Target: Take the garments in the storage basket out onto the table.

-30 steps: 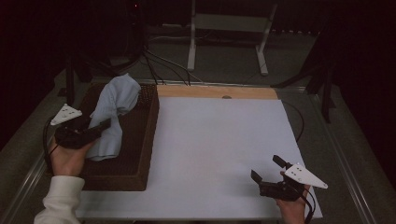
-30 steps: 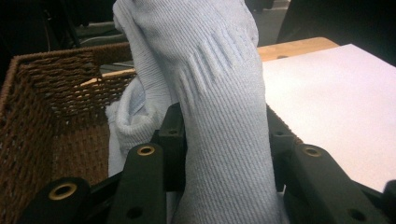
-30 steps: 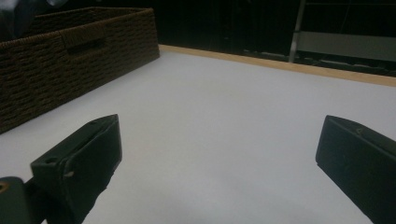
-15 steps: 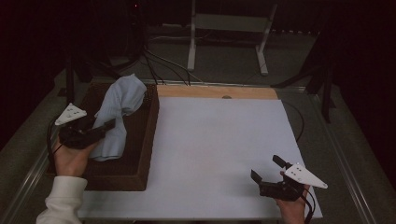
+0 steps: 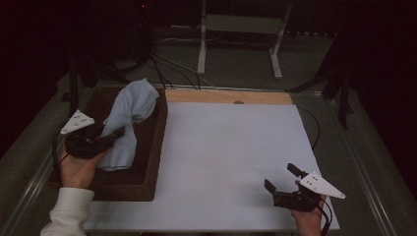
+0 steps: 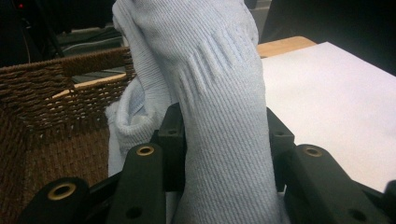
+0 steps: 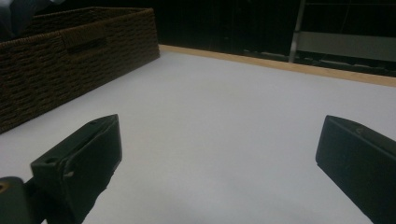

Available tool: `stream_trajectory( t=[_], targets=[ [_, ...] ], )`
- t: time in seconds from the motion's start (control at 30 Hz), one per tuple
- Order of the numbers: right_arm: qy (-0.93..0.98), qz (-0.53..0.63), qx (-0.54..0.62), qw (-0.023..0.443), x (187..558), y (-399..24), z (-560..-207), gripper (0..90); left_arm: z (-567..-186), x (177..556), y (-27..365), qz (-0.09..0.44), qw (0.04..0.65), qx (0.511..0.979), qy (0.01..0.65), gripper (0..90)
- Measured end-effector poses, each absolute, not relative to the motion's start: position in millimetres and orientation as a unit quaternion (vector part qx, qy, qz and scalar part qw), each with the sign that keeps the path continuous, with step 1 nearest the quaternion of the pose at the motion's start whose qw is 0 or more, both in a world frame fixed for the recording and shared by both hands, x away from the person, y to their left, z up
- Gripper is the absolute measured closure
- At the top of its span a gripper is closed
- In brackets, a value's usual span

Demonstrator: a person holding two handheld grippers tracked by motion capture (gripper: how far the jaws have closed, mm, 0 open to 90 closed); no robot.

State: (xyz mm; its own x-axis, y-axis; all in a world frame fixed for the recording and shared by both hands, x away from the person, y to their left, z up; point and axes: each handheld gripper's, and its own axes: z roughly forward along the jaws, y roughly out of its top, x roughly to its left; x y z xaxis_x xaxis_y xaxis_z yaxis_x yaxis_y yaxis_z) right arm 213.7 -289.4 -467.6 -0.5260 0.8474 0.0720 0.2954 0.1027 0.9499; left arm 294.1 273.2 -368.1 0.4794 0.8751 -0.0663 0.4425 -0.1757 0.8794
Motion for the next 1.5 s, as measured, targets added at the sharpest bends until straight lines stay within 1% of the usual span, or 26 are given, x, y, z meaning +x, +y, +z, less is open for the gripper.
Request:
stream_trajectory(
  t=[0.6,1.5],
  targets=[
    [0.695,0.529,0.411,0.261,213.5,-289.4,-467.4,0.6,-366.7,286.9,261.7,0.234,0.465,0.735,0.435,61.9],
    [0.695,0.529,0.411,0.26,213.8,-289.6,-467.6,0.6,-358.1,286.5,243.6,0.226,0.481,0.741,0.411,61.8]
  ],
)
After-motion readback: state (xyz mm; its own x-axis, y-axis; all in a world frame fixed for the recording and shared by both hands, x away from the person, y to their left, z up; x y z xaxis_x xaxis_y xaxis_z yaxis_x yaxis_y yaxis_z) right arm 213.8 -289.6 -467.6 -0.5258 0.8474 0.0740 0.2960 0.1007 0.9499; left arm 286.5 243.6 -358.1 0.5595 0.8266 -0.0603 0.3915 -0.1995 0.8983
